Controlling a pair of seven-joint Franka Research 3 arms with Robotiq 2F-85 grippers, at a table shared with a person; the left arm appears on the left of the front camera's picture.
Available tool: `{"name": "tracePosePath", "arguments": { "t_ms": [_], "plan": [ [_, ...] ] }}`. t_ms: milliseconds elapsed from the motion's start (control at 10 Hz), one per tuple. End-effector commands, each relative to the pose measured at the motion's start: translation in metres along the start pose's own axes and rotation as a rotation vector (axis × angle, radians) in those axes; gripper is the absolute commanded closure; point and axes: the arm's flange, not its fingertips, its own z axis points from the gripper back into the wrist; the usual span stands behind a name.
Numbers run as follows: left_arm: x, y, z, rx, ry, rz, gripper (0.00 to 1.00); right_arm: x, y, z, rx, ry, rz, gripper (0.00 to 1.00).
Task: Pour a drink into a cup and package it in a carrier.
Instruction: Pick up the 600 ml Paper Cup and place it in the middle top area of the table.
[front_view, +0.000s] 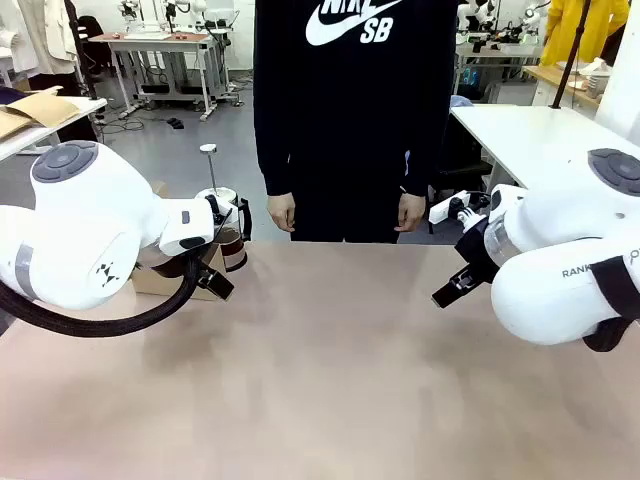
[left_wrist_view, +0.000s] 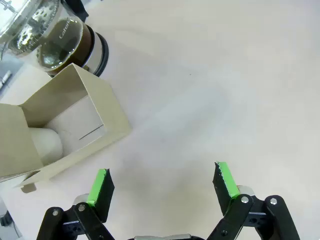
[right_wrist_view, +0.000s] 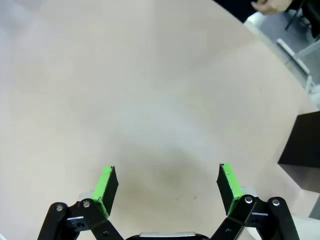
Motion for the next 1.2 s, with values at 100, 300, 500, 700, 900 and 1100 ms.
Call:
{"name": "tracePosePath", "arguments": {
  "t_ms": [100,300,500,700,900,1100],
  "plan": [
    [0.000,0.000,0.000,0.000,0.000,0.000,0.00,0.000,0.000,0.000,0.000,0.000,0.000,0.00],
    [0.000,0.000,0.000,0.000,0.000,0.000,0.00,0.000,0.000,0.000,0.000,0.000,0.000,0.00],
    [0.000,0.000,0.000,0.000,0.000,0.000,0.00,0.000,0.000,0.000,0.000,0.000,0.000,0.00],
    [0.000,0.000,0.000,0.000,0.000,0.000,0.00,0.000,0.000,0.000,0.000,0.000,0.000,0.00],
    [0.000,0.000,0.000,0.000,0.000,0.000,0.00,0.000,0.000,0.000,0.000,0.000,0.001,0.00],
    [0.000,0.000,0.000,0.000,0.000,0.000,0.00,0.010,-0.066,0.024,-0.018,0.000,-0.025,0.00]
  ]
}}
